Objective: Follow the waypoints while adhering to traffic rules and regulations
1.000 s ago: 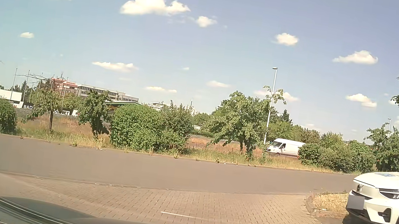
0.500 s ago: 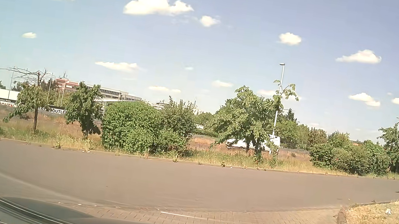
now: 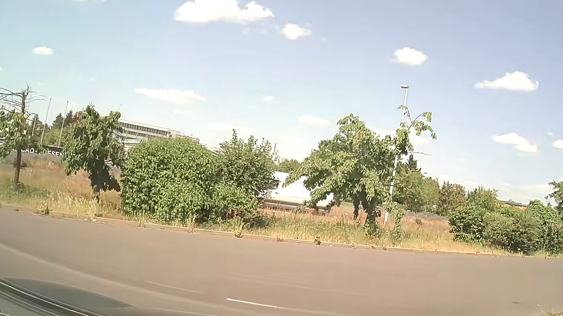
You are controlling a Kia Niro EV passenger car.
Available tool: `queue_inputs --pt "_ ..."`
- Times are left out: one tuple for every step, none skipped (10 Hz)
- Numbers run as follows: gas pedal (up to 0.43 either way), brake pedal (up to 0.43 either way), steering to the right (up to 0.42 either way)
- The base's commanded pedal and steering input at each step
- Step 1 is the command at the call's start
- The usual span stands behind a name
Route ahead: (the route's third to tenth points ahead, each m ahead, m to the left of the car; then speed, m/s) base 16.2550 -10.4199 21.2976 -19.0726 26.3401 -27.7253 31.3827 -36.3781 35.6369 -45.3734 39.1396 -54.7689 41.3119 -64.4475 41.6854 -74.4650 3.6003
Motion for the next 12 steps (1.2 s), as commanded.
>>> queue_inputs --pt "0.0 0.03 0.071" --pt "0.0 0.03 0.103" --pt "0.0 0.03 0.126" --pt "0.0 0.03 0.161" --pt "0.0 0.03 0.2" --pt "0.0 0.03 0.232" --pt "0.0 0.03 0.268" --pt "0.0 0.03 0.31" --pt "0.0 0.03 0.346" --pt "0.0 0.03 0.384" --pt "0.008 0.03 0.411" --pt "0.008 0.03 0.438"
